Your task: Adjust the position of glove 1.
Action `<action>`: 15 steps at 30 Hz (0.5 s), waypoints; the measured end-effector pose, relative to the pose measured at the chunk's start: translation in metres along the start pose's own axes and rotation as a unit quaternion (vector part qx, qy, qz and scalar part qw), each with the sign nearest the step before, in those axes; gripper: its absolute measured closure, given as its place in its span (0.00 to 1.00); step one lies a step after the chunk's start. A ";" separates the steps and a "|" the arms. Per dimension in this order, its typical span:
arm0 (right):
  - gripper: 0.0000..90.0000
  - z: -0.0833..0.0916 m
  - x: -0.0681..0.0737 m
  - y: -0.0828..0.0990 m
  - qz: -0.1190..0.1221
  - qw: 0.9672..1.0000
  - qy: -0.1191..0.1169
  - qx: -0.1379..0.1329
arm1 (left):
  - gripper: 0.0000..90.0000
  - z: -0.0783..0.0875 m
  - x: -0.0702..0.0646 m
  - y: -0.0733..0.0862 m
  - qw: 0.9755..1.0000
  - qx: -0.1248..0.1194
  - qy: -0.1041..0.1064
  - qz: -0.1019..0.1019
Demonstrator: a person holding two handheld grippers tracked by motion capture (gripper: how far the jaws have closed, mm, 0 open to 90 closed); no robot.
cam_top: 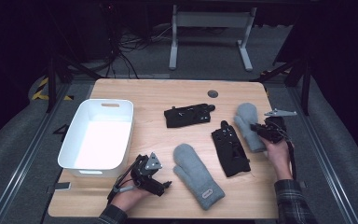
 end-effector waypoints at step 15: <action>0.96 0.031 0.018 -0.011 0.013 0.999 -0.036 -0.025 | 0.00 0.000 0.000 0.000 1.000 0.000 0.000 0.000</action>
Point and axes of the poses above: each handheld gripper's, and its own axes: z roughly backward along the jaws, y roughly out of its underside, x roughly to its left, the point moved 10 cm from there along -z, roughly forward along the jaws, and after that the axes turned 3 degrees about -x, right-handed, at the moved point
